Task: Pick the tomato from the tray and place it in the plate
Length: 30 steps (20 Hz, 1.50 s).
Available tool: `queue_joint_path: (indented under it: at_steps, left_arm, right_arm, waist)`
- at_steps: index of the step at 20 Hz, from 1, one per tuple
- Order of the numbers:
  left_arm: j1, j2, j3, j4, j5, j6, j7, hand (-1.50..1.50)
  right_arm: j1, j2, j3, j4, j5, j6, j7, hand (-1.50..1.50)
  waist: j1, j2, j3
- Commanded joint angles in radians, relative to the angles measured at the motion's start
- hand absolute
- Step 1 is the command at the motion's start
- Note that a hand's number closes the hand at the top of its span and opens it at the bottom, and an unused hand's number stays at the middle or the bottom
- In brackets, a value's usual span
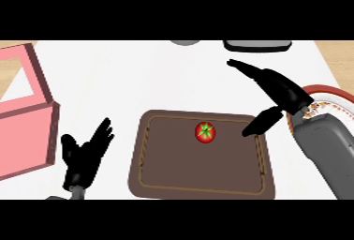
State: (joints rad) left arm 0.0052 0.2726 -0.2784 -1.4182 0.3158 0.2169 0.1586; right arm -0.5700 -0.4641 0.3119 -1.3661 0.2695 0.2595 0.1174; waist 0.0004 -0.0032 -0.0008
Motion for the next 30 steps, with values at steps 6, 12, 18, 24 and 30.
queue_joint_path:
  at_steps: [6,12,18,24,30]
  left_arm:
    - [0.001,-0.02,0.038,0.018,-0.028,-0.038,-0.004,0.0]
    - [0.0,-0.051,0.05,0.004,-0.068,-0.036,0.017,0.0]
    - [0.002,-0.066,0.07,-0.045,-0.087,-0.066,0.086,0.0]
    - [-0.048,-0.06,0.136,0.021,-0.085,-0.097,0.056,0.0]
    - [-0.007,-0.125,0.106,-0.003,-0.158,-0.059,0.052,0.0]
  right_arm:
    - [0.027,0.188,0.11,-0.067,0.208,-0.033,0.226,-1.5]
    - [0.075,0.232,0.086,-0.001,0.232,0.051,0.182,-1.5]
    - [0.086,0.317,0.062,-0.018,0.314,0.058,0.197,-1.5]
    - [0.089,0.321,0.068,0.039,0.432,0.032,0.201,-1.5]
    - [0.067,0.354,0.023,0.113,0.499,0.044,0.158,-1.5]
  waist:
    - [0.002,0.002,0.0]
    - [0.004,0.003,0.001]
    - [0.004,0.003,0.001]
    - [0.003,0.004,0.001]
    - [0.005,0.003,0.001]
